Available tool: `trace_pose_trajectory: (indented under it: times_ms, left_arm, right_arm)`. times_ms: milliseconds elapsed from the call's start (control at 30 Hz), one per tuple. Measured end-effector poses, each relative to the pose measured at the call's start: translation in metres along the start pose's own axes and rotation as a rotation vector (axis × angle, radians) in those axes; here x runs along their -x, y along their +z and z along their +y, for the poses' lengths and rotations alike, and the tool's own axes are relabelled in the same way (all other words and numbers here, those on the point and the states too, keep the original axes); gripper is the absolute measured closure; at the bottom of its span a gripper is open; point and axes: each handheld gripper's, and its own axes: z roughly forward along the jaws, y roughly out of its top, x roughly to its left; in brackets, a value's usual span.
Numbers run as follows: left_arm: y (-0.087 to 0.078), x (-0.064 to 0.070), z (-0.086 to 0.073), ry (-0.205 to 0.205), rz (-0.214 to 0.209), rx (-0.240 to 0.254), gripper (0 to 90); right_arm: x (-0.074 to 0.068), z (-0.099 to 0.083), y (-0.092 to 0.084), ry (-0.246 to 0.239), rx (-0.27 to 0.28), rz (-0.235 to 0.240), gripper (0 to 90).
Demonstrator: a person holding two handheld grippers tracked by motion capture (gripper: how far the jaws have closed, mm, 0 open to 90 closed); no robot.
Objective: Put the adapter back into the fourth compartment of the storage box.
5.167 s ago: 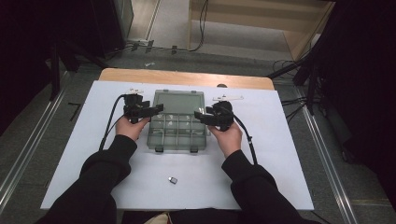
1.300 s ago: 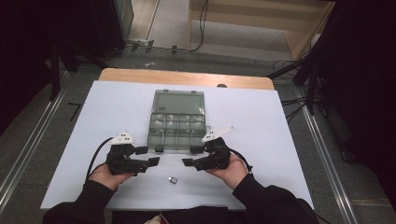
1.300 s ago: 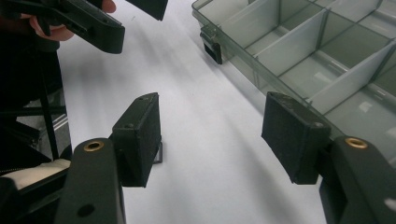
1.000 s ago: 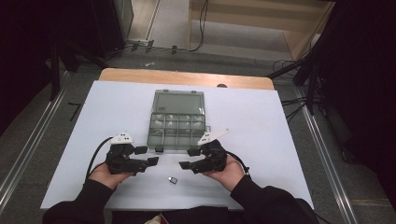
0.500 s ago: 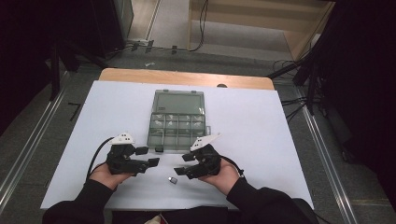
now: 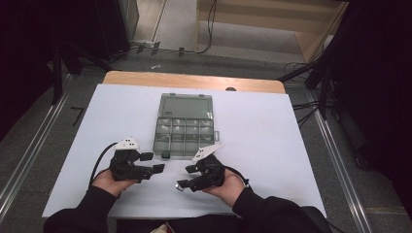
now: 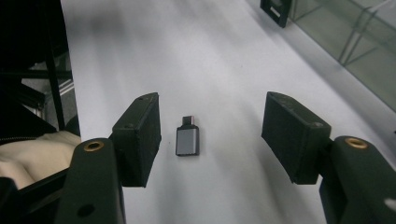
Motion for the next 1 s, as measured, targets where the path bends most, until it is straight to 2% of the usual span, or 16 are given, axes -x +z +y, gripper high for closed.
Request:
trace_pose_trajectory:
  times_ms: [300, 667, 767, 833, 1000]
  left_arm:
    - [-0.001, -0.002, -0.002, 0.021, 0.003, -0.023, 29.9]
    - [-0.003, -0.006, -0.003, 0.008, 0.005, -0.019, 29.9]
    - [-0.002, -0.006, -0.003, 0.012, 0.002, -0.02, 29.9]
    - [-0.002, -0.005, -0.003, 0.014, 0.004, -0.025, 29.9]
    - [-0.002, -0.006, -0.003, 0.013, 0.003, -0.023, 29.9]
  right_arm:
    - [-0.004, -0.002, 0.008, -0.025, -0.033, -0.001, 36.3]
    - [-0.01, -0.004, 0.017, -0.041, -0.067, -0.001, 39.0]
    - [-0.013, -0.006, 0.018, -0.076, -0.061, -0.031, 41.2]
    - [-0.015, -0.006, 0.018, -0.084, -0.064, -0.049, 43.0]
    - [-0.017, -0.005, 0.018, -0.086, -0.075, -0.055, 50.3]
